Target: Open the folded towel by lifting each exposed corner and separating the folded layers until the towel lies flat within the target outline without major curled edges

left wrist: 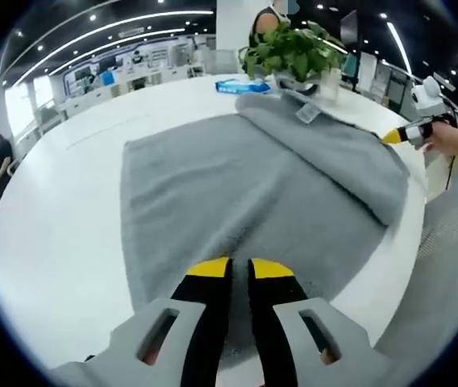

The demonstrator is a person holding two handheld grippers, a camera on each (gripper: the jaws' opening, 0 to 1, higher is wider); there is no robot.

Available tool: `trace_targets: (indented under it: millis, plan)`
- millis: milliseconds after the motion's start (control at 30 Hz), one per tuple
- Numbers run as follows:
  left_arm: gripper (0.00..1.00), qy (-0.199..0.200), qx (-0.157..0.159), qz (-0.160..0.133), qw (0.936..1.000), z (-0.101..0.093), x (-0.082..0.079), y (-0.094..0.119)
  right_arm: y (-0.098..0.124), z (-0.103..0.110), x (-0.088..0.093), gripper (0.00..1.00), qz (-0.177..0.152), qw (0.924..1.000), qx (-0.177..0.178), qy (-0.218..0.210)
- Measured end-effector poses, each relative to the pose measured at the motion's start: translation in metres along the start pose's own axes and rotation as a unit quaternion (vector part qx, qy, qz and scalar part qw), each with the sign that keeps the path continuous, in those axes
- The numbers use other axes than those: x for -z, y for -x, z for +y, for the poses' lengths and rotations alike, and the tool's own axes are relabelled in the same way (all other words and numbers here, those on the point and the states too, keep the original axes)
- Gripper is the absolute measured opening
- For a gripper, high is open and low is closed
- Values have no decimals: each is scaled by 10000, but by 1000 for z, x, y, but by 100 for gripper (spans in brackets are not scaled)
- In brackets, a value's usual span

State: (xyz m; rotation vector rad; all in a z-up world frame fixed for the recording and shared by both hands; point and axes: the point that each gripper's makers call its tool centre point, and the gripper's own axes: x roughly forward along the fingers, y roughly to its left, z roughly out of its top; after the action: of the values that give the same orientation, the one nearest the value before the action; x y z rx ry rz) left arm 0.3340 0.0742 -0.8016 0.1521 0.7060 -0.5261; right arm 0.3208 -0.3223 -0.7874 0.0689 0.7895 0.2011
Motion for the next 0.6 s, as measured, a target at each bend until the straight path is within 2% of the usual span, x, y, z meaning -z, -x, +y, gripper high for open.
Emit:
trace_targets:
  millis: [200,300,433,600]
  plan:
    - [8,-43,-149,-29,9999,13,1,2,4,-10,11,0,30,9998,114,-132]
    - [8,60,-237,-39,9997,24,3,5,6,-15,15,0,42,9997,172,-181]
    - [8,195,-349,-45,9992,39,5,8,9,-22,19,0,65,9994,272,-216]
    - [7,199,-394,-14,9990,49,7,12,10,-26,20,0,74,9990,356,-261]
